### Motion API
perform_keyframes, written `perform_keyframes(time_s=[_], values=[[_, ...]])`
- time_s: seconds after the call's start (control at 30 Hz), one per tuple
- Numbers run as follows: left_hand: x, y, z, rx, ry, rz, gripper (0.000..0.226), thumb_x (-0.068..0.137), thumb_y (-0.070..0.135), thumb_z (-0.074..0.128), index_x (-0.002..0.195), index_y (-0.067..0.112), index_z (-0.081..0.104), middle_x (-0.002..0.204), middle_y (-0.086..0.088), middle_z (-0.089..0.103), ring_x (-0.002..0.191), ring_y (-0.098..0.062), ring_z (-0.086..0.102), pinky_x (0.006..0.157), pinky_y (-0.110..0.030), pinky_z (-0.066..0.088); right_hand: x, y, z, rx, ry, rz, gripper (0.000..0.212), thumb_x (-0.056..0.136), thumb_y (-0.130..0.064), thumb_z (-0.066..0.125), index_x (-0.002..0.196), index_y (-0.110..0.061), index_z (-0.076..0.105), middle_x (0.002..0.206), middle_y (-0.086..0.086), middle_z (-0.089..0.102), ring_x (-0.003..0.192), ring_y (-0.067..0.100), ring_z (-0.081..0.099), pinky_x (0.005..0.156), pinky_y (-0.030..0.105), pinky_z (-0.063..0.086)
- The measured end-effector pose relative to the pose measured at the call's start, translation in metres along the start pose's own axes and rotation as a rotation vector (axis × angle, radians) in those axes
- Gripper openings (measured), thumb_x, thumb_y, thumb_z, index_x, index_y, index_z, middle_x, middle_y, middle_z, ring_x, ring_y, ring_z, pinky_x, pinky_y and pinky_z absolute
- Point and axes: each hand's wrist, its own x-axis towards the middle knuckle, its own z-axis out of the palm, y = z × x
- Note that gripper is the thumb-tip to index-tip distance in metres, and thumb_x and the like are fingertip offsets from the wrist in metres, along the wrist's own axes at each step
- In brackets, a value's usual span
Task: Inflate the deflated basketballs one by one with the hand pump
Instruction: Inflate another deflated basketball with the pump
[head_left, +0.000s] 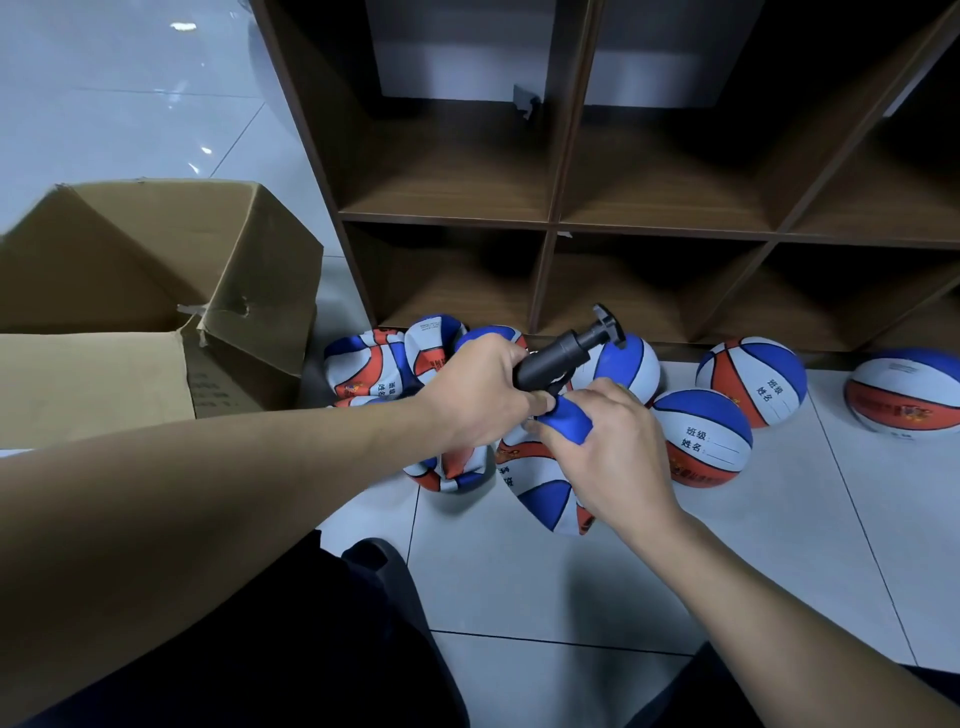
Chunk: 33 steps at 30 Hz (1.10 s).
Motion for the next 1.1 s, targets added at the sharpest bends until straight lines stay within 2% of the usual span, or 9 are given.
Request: perform_keyframes(time_s=[0.07, 0.2, 0.37, 0.47, 0.63, 0.73, 0.83, 0.93, 1.1], values=[[0.0, 0.0, 0.003, 0.006, 0.01, -0.021, 0.021, 0.092, 0.023, 0.085, 0.082, 0.009, 0.072, 0.066, -0.006, 0.062, 0.054, -0.016, 0.056, 0.056, -0.033, 0.051, 0.0, -0.002, 0.001, -0.005, 0.007, 0.008, 0.047, 0.089, -0.058, 0.079, 0.071, -0.019, 0.06, 0.074, -0.008, 0.049, 0.069, 0.016, 0.048, 0.059, 0.035, 0.042], [0.005, -0.001, 0.0, -0.032, -0.02, -0.054, 0.027, 0.093, 0.027, 0.084, 0.085, 0.004, 0.073, 0.076, -0.019, 0.072, 0.057, -0.02, 0.06, 0.059, -0.036, 0.053, 0.001, 0.001, 0.002, -0.013, -0.001, 0.018, 0.05, 0.087, -0.07, 0.073, 0.078, -0.021, 0.065, 0.079, -0.008, 0.05, 0.073, 0.016, 0.05, 0.063, 0.034, 0.043], [0.006, -0.002, -0.006, -0.012, -0.044, -0.095, 0.03, 0.098, 0.034, 0.078, 0.082, 0.01, 0.073, 0.061, 0.0, 0.066, 0.051, -0.011, 0.056, 0.054, -0.028, 0.05, 0.002, 0.011, 0.002, -0.054, -0.054, 0.046, 0.05, 0.084, -0.069, 0.078, 0.096, -0.021, 0.073, 0.086, -0.007, 0.052, 0.085, 0.018, 0.054, 0.076, 0.041, 0.054], [0.007, 0.0, -0.009, -0.034, -0.032, -0.112, 0.03, 0.099, 0.037, 0.075, 0.086, 0.01, 0.074, 0.074, -0.004, 0.077, 0.052, -0.008, 0.059, 0.054, -0.024, 0.05, 0.0, 0.013, 0.005, -0.068, -0.099, 0.045, 0.047, 0.086, -0.068, 0.075, 0.09, -0.021, 0.069, 0.087, -0.007, 0.052, 0.086, 0.018, 0.053, 0.077, 0.038, 0.051], [0.009, -0.001, -0.019, -0.074, -0.063, 0.001, 0.017, 0.097, 0.029, 0.082, 0.098, 0.013, 0.075, 0.078, -0.009, 0.076, 0.072, -0.025, 0.076, 0.074, -0.041, 0.064, -0.001, 0.015, 0.005, 0.004, -0.103, 0.03, 0.042, 0.088, -0.057, 0.079, 0.075, -0.02, 0.064, 0.08, -0.009, 0.053, 0.076, 0.015, 0.053, 0.069, 0.036, 0.049], [0.01, -0.001, -0.022, -0.004, -0.11, 0.1, 0.014, 0.096, 0.019, 0.083, 0.093, 0.024, 0.069, 0.076, 0.001, 0.073, 0.069, -0.014, 0.075, 0.07, -0.037, 0.064, 0.001, 0.018, 0.001, 0.015, -0.148, 0.007, 0.045, 0.089, -0.055, 0.078, 0.071, -0.019, 0.06, 0.078, -0.007, 0.053, 0.072, 0.014, 0.054, 0.067, 0.038, 0.051], [0.013, -0.001, -0.027, 0.106, -0.176, 0.171, 0.019, 0.094, 0.016, 0.083, 0.087, 0.028, 0.07, 0.071, 0.015, 0.064, 0.063, -0.006, 0.064, 0.063, -0.026, 0.053, 0.004, 0.017, -0.003, 0.057, -0.189, 0.037, 0.047, 0.089, -0.055, 0.079, 0.068, -0.019, 0.056, 0.076, -0.005, 0.053, 0.068, 0.013, 0.056, 0.064, 0.04, 0.052], [0.014, -0.002, -0.029, 0.193, -0.185, 0.237, 0.016, 0.094, 0.02, 0.083, 0.091, 0.028, 0.07, 0.077, 0.014, 0.065, 0.069, -0.009, 0.065, 0.064, -0.025, 0.05, 0.003, 0.016, -0.005, 0.092, -0.243, 0.048, 0.049, 0.089, -0.055, 0.079, 0.066, -0.019, 0.054, 0.074, -0.004, 0.052, 0.066, 0.015, 0.056, 0.062, 0.041, 0.051], [0.013, -0.003, -0.032, 0.233, -0.264, 0.28, 0.02, 0.096, 0.018, 0.08, 0.091, 0.034, 0.068, 0.082, 0.009, 0.07, 0.075, -0.01, 0.071, 0.067, -0.026, 0.055, 0.008, 0.017, -0.013, 0.186, -0.427, 0.117, 0.042, 0.084, -0.061, 0.08, 0.079, -0.02, 0.07, 0.082, -0.005, 0.061, 0.073, 0.014, 0.062, 0.07, 0.04, 0.056]])
